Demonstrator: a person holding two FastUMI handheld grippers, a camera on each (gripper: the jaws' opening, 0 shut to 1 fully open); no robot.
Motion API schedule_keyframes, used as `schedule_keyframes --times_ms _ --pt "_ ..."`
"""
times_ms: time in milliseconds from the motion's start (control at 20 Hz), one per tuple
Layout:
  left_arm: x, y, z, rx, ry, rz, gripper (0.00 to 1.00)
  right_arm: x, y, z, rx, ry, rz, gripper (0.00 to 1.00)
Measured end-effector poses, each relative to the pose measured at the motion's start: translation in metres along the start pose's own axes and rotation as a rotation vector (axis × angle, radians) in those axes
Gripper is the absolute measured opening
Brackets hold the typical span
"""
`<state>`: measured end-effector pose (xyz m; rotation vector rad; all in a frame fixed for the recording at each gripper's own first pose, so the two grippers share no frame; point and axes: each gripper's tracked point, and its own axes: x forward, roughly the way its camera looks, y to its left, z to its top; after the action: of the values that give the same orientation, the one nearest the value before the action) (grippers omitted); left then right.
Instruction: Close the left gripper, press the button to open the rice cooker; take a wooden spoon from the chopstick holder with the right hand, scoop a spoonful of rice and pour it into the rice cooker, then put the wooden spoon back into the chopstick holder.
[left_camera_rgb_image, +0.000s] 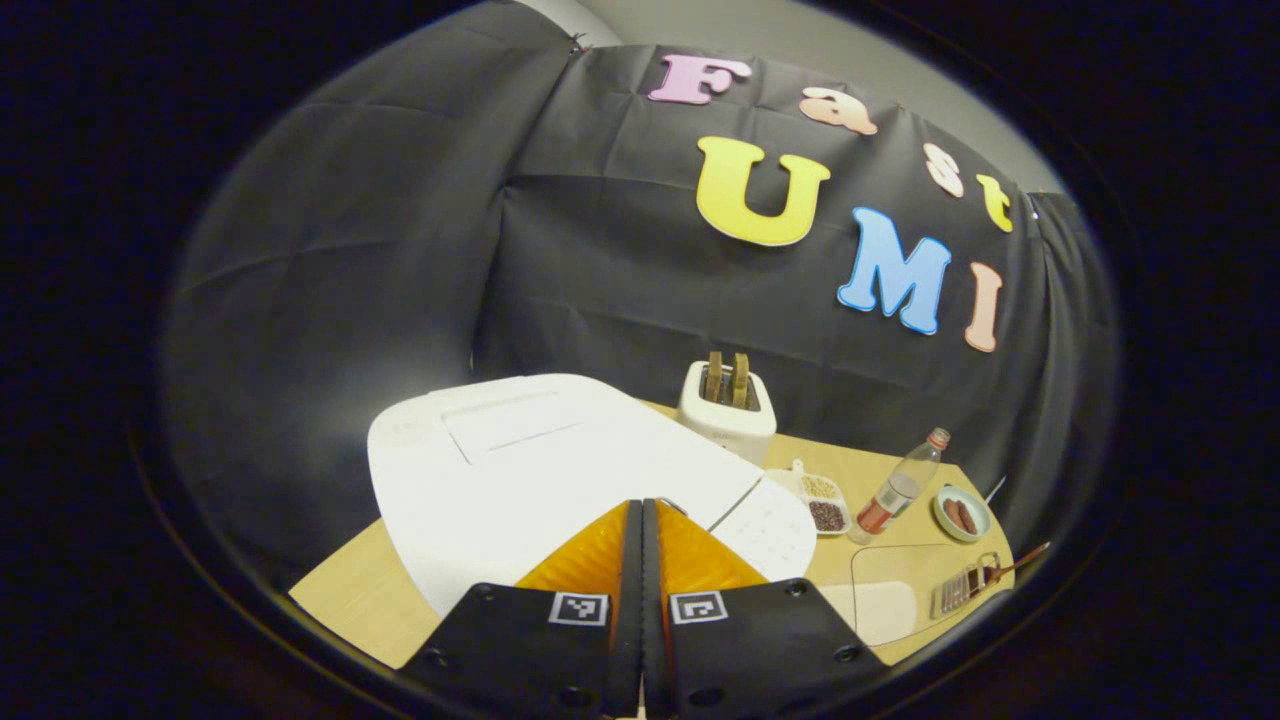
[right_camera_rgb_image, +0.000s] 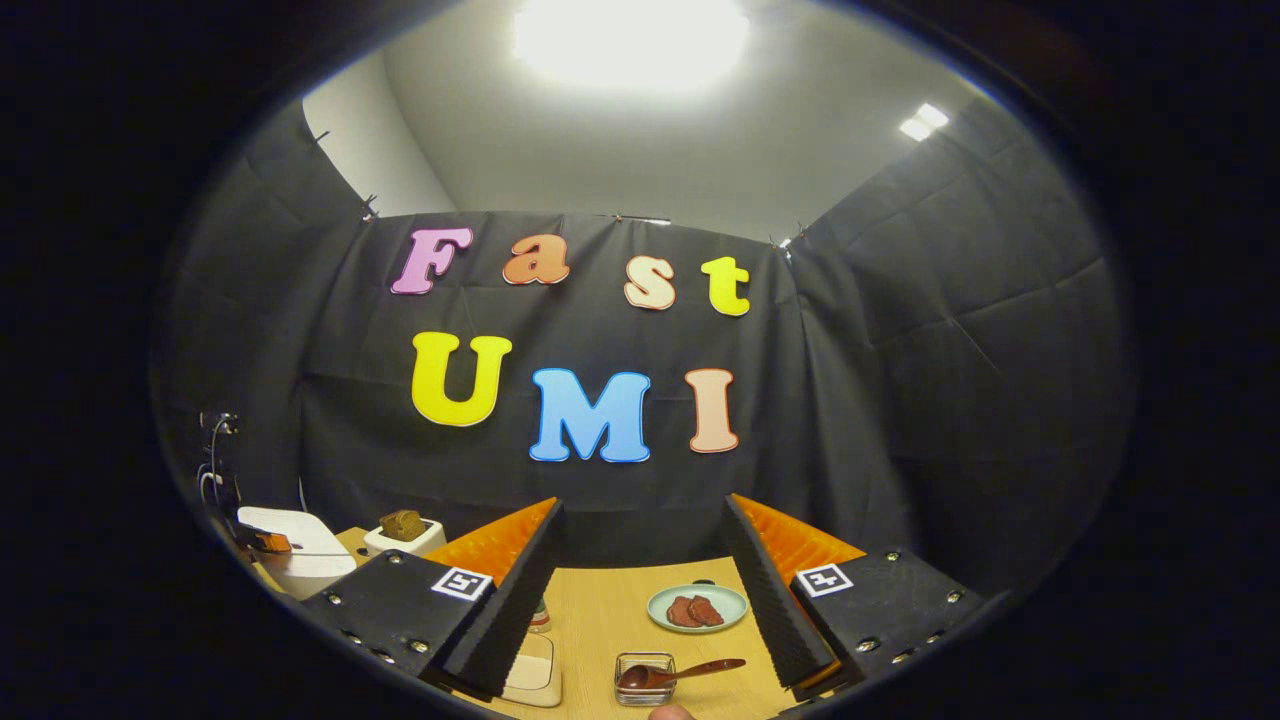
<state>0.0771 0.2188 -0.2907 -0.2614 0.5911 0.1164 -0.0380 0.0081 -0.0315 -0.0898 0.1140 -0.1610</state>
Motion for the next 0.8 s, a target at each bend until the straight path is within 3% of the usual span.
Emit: schedule_keyframes --times_ms 200,450,700,800 --pt "-0.001 -0.002 0.015 0.059 -0.038 0.045 0.09 -0.001 -0.012 -0.009 0.003 0.029 0.002 0.95" --pt "-0.044 -0.010 0.092 0.201 -0.248 0.141 0.09 0.006 -0.025 -0.011 0.014 0.018 0.008 0.95" --pt "-0.102 -0.049 0.147 0.202 -0.452 0.105 0.09 0.025 -0.033 -0.028 0.046 0.013 0.035 0.95" --pt "-0.121 -0.070 0.157 0.187 -0.492 0.078 0.49 0.034 -0.035 -0.042 0.046 0.022 0.046 0.95"
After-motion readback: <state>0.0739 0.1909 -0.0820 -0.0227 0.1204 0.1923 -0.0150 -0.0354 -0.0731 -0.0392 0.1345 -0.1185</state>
